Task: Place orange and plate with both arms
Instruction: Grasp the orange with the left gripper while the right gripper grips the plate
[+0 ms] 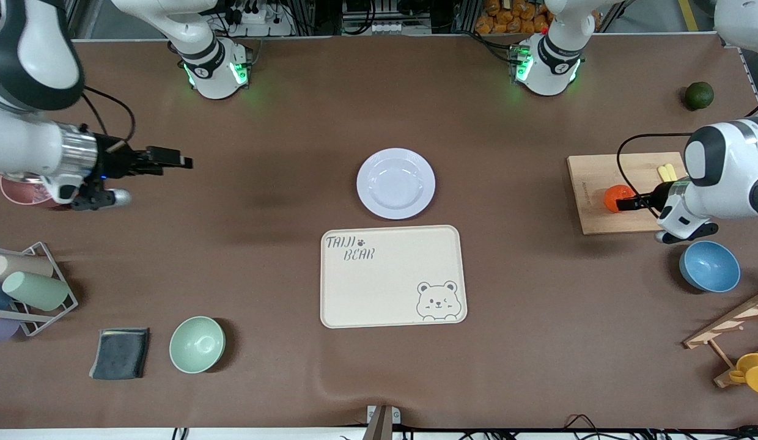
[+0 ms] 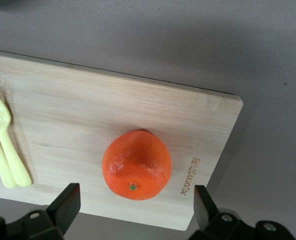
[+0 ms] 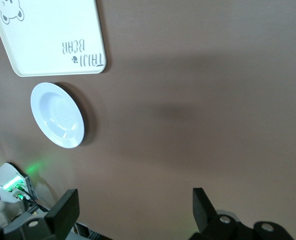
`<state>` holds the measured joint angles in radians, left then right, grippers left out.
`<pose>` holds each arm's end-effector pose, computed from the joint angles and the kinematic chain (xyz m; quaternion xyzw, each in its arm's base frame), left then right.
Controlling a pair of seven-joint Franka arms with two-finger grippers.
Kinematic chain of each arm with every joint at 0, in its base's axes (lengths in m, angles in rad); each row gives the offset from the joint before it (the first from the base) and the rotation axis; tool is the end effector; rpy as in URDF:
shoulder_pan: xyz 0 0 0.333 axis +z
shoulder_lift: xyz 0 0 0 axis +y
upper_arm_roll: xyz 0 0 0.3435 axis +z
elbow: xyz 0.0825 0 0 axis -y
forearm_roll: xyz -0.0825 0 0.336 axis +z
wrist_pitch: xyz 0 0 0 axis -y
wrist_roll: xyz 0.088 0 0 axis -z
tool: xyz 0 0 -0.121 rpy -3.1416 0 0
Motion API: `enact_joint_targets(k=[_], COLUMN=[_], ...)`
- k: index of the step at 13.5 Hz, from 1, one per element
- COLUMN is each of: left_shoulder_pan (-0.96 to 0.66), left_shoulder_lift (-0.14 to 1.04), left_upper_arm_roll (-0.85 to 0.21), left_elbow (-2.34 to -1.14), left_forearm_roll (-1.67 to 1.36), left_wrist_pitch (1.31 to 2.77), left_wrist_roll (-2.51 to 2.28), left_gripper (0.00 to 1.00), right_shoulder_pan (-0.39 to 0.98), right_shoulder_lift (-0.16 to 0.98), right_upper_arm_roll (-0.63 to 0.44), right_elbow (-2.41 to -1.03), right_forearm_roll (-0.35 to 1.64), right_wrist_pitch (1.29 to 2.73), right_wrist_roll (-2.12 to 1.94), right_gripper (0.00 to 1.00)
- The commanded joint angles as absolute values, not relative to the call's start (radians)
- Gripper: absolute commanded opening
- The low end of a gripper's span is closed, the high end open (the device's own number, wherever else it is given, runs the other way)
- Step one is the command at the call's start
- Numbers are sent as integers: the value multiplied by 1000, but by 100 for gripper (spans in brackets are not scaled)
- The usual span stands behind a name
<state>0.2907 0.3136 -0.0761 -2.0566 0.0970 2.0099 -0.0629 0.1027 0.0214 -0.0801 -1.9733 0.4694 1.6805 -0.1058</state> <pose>0.5041 0.1184 0.3072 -0.9777 -0.1079 0.1798 0.0140 0.4800 0.0612 0.4802 -0.9628 -0.0003 0.1427 0.2296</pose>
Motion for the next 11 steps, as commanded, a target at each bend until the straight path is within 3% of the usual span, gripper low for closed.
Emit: enact_joint_targets(k=[1, 5, 11], left_shoulder_pan=[299, 302, 299], left_shoulder_lift=[322, 359, 391], left_upper_arm_roll=[-84, -83, -84], left_elbow=[-2059, -2063, -2060], left_forearm_roll=[121, 124, 220], left_wrist_pitch=[2022, 2026, 2028], left_wrist_roll=[-74, -71, -75], left_gripper=[100, 100, 100], right_shoulder_pan=[210, 371, 578], right_shoulder_lift=[3, 49, 205], right_upper_arm_roll=[-84, -84, -84], right_elbow=[-2112, -2224, -2232], right_forearm_roll=[575, 702, 994], right_wrist_pitch=[1869, 2153, 2360], right_wrist_roll=[-61, -58, -58], right_gripper=[100, 100, 100])
